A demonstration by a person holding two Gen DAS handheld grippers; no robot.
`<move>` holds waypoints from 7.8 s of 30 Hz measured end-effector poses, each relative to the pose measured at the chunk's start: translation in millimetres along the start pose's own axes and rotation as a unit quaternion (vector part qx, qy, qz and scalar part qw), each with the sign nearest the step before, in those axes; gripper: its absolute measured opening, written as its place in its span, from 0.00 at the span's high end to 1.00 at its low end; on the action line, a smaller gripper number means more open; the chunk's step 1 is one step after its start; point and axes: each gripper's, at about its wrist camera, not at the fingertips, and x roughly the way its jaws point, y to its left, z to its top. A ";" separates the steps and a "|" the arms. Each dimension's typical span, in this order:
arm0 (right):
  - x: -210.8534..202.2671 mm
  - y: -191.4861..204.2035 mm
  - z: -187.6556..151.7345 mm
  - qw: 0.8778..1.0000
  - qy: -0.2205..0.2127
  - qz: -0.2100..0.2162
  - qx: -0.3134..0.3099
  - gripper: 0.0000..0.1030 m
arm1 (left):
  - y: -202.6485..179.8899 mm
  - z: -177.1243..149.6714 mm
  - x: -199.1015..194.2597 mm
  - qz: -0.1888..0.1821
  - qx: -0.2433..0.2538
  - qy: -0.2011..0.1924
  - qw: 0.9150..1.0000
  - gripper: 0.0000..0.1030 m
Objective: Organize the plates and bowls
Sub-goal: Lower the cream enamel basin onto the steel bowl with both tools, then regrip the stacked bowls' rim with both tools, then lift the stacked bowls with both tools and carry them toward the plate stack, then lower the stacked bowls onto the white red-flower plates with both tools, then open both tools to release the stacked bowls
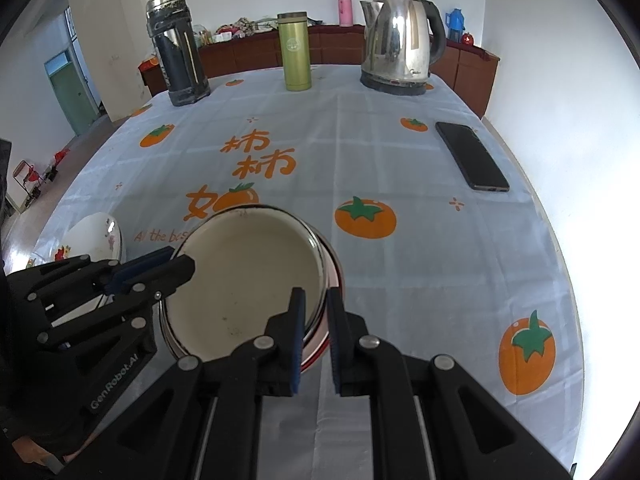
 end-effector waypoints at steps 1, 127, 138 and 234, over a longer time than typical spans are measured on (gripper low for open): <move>0.2 1.4 -0.5 1.000 0.000 -0.001 0.000 0.89 | -0.5 -0.2 -0.3 0.002 0.001 -0.001 1.000 0.90; -12.4 130.9 23.0 0.996 0.010 0.056 -0.069 0.81 | 122.2 -41.9 -92.9 0.030 -0.164 0.003 0.986 0.66; -8.9 169.8 24.0 0.993 0.013 0.070 -0.095 0.81 | 151.3 -52.8 -108.0 0.043 -0.186 -0.005 0.982 0.66; 45.7 231.7 32.3 0.982 0.058 0.083 -0.162 0.45 | 220.4 -75.7 -84.6 0.065 -0.228 0.012 0.971 0.44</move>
